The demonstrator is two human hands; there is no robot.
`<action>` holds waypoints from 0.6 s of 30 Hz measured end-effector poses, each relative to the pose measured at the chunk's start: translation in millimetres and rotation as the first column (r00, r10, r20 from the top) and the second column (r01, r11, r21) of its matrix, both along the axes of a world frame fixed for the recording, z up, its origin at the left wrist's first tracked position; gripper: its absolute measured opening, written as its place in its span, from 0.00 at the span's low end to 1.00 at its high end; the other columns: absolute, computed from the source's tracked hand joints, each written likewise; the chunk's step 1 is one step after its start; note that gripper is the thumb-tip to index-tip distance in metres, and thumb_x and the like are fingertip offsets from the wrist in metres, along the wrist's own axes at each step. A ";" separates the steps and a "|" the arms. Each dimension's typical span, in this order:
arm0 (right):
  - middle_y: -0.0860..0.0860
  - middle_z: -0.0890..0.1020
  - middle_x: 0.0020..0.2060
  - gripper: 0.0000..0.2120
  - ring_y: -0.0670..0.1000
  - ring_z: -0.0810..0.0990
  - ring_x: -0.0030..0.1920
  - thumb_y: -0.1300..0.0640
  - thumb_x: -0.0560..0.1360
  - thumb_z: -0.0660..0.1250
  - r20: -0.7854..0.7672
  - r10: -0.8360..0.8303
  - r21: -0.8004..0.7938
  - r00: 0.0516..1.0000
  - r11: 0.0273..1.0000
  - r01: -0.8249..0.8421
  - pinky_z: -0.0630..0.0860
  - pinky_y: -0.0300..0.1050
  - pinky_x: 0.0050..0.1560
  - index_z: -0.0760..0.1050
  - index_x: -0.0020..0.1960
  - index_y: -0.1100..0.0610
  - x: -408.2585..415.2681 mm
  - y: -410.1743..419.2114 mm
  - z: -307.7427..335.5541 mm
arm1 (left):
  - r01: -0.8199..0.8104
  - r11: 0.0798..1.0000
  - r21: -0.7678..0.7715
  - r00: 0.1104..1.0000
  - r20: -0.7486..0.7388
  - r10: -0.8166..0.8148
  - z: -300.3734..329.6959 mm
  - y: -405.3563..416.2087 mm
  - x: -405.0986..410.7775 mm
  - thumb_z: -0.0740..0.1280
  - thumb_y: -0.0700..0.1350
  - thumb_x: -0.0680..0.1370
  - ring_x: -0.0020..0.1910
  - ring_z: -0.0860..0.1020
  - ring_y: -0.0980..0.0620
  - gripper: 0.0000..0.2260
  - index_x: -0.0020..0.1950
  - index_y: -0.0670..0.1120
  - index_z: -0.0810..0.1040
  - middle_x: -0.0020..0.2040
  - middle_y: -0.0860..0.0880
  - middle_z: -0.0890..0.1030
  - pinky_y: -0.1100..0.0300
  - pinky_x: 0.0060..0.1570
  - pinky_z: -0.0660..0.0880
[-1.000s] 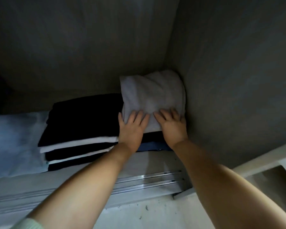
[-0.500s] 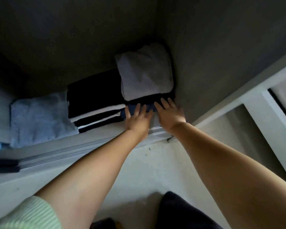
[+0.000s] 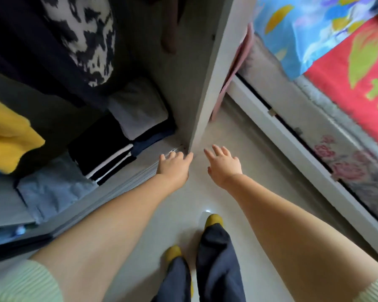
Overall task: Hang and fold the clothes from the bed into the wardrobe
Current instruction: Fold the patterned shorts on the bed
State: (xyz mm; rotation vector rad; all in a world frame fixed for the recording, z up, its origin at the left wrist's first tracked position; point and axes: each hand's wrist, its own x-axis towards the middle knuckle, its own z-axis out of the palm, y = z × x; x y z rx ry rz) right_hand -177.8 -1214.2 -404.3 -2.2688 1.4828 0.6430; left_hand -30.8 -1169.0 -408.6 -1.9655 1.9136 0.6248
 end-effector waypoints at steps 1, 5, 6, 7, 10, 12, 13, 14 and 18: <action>0.50 0.50 0.78 0.29 0.56 0.48 0.77 0.58 0.81 0.57 -0.003 -0.043 -0.007 0.999 0.999 0.042 0.62 0.60 0.70 0.50 0.78 0.49 -12.0 5.1 17.5 | 0.033 0.999 0.003 0.999 -0.006 -0.033 17.3 1.1 -8.4 0.58 0.44 0.80 0.69 0.64 0.44 0.25 0.76 0.50 0.55 0.70 0.44 0.67 0.47 0.64 0.61; 0.52 0.53 0.77 0.28 0.57 0.53 0.75 0.58 0.80 0.57 0.011 -0.232 -0.045 0.973 0.972 0.232 0.66 0.57 0.66 0.52 0.77 0.49 -66.0 24.9 94.0 | 0.176 0.984 -0.036 0.984 -0.033 -0.177 94.8 4.4 -53.4 0.58 0.47 0.80 0.69 0.64 0.44 0.26 0.77 0.50 0.54 0.69 0.44 0.67 0.48 0.63 0.64; 0.52 0.55 0.76 0.28 0.57 0.55 0.75 0.58 0.79 0.58 0.019 -0.266 -0.066 0.964 0.962 0.266 0.67 0.56 0.64 0.53 0.77 0.49 -77.8 27.7 111.5 | 0.200 0.978 -0.056 0.978 -0.042 -0.203 112.0 3.1 -63.8 0.59 0.48 0.81 0.69 0.64 0.44 0.26 0.77 0.50 0.53 0.70 0.44 0.67 0.48 0.64 0.64; 0.53 0.56 0.75 0.28 0.57 0.57 0.73 0.58 0.79 0.58 0.024 -0.291 -0.089 0.956 0.952 0.292 0.68 0.56 0.62 0.53 0.77 0.49 -89.4 29.8 127.7 | 0.223 0.972 -0.077 0.973 -0.050 -0.227 128.3 1.0 -74.1 0.59 0.49 0.81 0.69 0.64 0.44 0.27 0.77 0.50 0.53 0.70 0.44 0.67 0.48 0.64 0.64; 0.54 0.64 0.70 0.26 0.58 0.64 0.68 0.59 0.79 0.59 0.022 -0.384 -0.151 0.923 0.911 0.383 0.71 0.53 0.54 0.56 0.75 0.51 -136.6 41.8 175.6 | 0.339 0.929 -0.144 0.935 -0.052 -0.350 176.9 -1.1 -117.2 0.58 0.51 0.81 0.69 0.64 0.43 0.27 0.77 0.48 0.52 0.70 0.43 0.66 0.48 0.63 0.65; 0.55 0.66 0.67 0.24 0.58 0.66 0.66 0.60 0.79 0.60 0.006 -0.456 -0.187 0.890 0.874 0.448 0.72 0.53 0.51 0.60 0.73 0.51 -176.3 52.4 206.0 | 0.417 0.886 -0.202 0.901 -0.034 -0.432 208.9 -0.9 -152.6 0.58 0.51 0.81 0.68 0.65 0.43 0.27 0.77 0.48 0.53 0.69 0.43 0.67 0.48 0.62 0.65; 0.55 0.67 0.66 0.23 0.59 0.67 0.65 0.61 0.78 0.60 -0.004 -0.482 -0.188 0.876 0.861 0.472 0.73 0.53 0.52 0.61 0.72 0.52 -190.4 55.5 216.7 | 0.436 0.872 -0.221 0.891 -0.029 -0.453 220.0 -1.6 -165.1 0.58 0.51 0.81 0.68 0.65 0.43 0.26 0.77 0.48 0.54 0.69 0.43 0.67 0.49 0.62 0.66; 0.55 0.67 0.66 0.23 0.59 0.67 0.65 0.61 0.78 0.60 -0.005 -0.509 -0.193 0.861 0.845 0.498 0.73 0.54 0.53 0.62 0.71 0.52 -206.2 60.8 227.8 | 0.457 0.855 -0.243 0.879 -0.026 -0.477 231.8 -1.4 -179.2 0.58 0.51 0.81 0.68 0.66 0.43 0.26 0.76 0.48 0.55 0.69 0.43 0.67 0.48 0.61 0.66; 0.55 0.68 0.66 0.21 0.59 0.68 0.65 0.61 0.79 0.59 0.032 -0.571 -0.236 0.820 0.793 0.562 0.73 0.54 0.52 0.63 0.71 0.53 -272.6 89.5 266.9 | 0.528 0.796 -0.295 0.832 -0.006 -0.554 272.5 5.5 -243.6 0.59 0.50 0.81 0.67 0.67 0.44 0.23 0.74 0.48 0.58 0.67 0.44 0.69 0.48 0.60 0.67</action>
